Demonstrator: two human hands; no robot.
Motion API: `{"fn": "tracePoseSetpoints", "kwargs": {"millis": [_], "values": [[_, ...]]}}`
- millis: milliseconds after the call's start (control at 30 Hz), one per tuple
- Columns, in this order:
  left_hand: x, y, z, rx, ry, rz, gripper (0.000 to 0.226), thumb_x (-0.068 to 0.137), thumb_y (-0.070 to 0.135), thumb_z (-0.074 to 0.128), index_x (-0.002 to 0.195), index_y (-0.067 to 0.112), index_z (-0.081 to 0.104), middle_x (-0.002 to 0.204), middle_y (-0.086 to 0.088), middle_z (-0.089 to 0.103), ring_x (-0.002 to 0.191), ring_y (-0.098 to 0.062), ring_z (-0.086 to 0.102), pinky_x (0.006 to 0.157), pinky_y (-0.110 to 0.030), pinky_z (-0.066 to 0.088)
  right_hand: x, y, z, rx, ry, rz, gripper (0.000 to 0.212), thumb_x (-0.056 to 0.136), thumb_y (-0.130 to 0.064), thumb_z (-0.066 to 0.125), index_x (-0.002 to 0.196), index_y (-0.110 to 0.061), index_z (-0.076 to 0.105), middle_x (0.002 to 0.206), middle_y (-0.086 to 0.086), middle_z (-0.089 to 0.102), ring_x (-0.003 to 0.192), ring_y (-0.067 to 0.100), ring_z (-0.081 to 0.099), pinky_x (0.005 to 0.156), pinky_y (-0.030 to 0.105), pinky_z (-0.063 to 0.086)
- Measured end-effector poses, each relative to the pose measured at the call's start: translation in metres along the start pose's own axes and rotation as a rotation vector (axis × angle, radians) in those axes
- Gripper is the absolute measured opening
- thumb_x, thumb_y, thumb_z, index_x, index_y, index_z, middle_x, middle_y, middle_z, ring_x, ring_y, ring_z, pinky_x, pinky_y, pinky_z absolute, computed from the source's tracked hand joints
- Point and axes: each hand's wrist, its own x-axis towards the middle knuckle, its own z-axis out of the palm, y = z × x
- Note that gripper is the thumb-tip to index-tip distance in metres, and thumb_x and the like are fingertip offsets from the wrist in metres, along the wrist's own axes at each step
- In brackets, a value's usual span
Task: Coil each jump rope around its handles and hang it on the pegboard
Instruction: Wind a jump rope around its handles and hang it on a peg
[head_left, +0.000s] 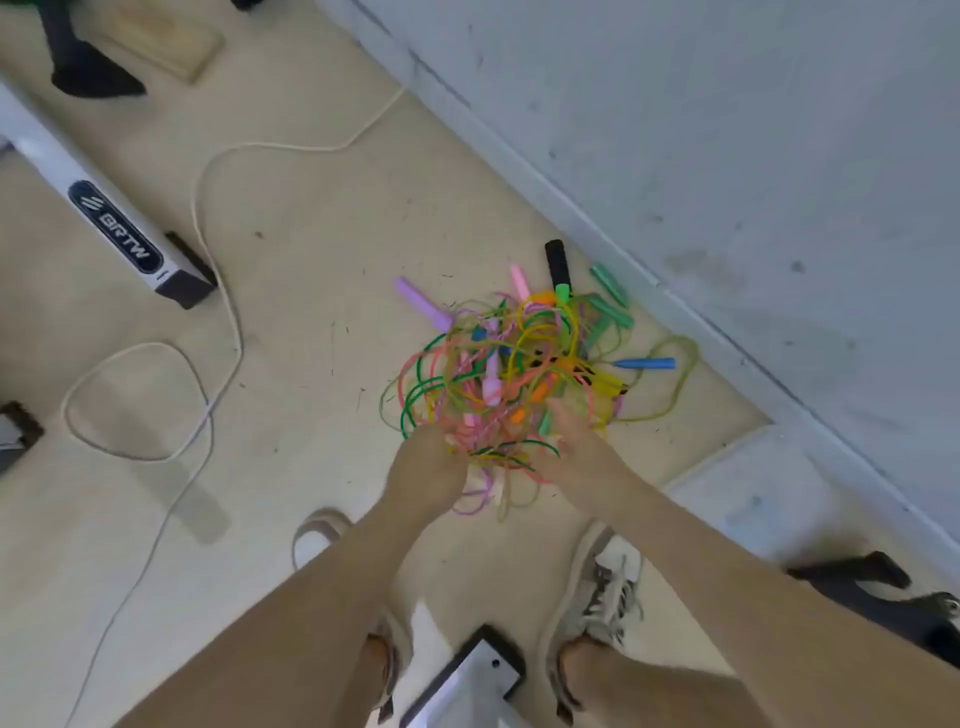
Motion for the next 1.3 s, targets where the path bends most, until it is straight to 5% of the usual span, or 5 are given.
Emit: {"fn": "tracePoseSetpoints", "kwargs": {"millis": [167,433,700,1067,1300], "values": [[0.083,-0.013,0.046,-0.436,0.082,-0.079,0.057,0.082,0.037,0.067,0.130,0.015,0.044,0.116,0.005,0.056,0.109,-0.020,0.056,0.087,-0.032,0.045,0.068,0.062,0.012,0.100,0.064,0.006,0.096,0.061,-0.024,0.064,0.148,-0.040,0.028,0.104,-0.006,0.071,0.104,0.037,0.067,0.095,0.056,0.051],[0.061,0.049,0.028,-0.615,-0.099,-0.002,0.033,0.089,0.021,0.054,0.057,0.018,0.053,0.042,0.008,0.044,0.039,-0.009,0.038,0.041,-0.020,0.028,0.072,-0.002,-0.011,0.539,-0.026,0.068,0.071,0.074,0.011,0.044,0.125,-0.038,0.046,0.079,0.006,0.060,0.065,0.020,0.054,0.073,0.043,0.054],[-0.111,0.137,-0.120,-0.213,0.062,0.549,0.029,0.069,0.033,0.050,0.060,0.006,0.050,0.052,0.006,0.035,0.050,-0.009,0.033,0.051,-0.024,0.028,-0.052,-0.132,-0.028,1.103,-0.290,-0.232,0.015,0.083,-0.019,0.055,0.088,-0.005,0.056,0.075,0.015,0.066,0.069,0.025,0.067,0.061,0.035,0.056],[-0.105,0.058,-0.123,-0.125,0.273,0.221,0.017,0.089,0.021,0.055,0.079,0.024,0.068,0.053,0.011,0.059,0.069,-0.018,0.059,0.063,-0.022,0.043,-0.197,-0.266,-0.006,-0.073,0.161,-0.958,0.028,0.098,-0.008,0.048,0.122,-0.012,0.061,0.050,0.005,0.056,0.030,0.014,0.038,0.037,0.022,0.031],[-0.104,0.091,-0.145,-0.715,0.184,0.382,0.014,0.091,0.008,0.060,0.085,-0.003,0.066,0.064,-0.011,0.060,0.050,-0.011,0.053,0.051,-0.020,0.047,-0.094,-0.177,-0.031,-1.072,0.468,-0.428,0.060,0.098,-0.026,0.052,0.152,-0.018,0.027,0.149,0.011,0.040,0.140,0.025,0.030,0.113,0.037,0.027]]}}
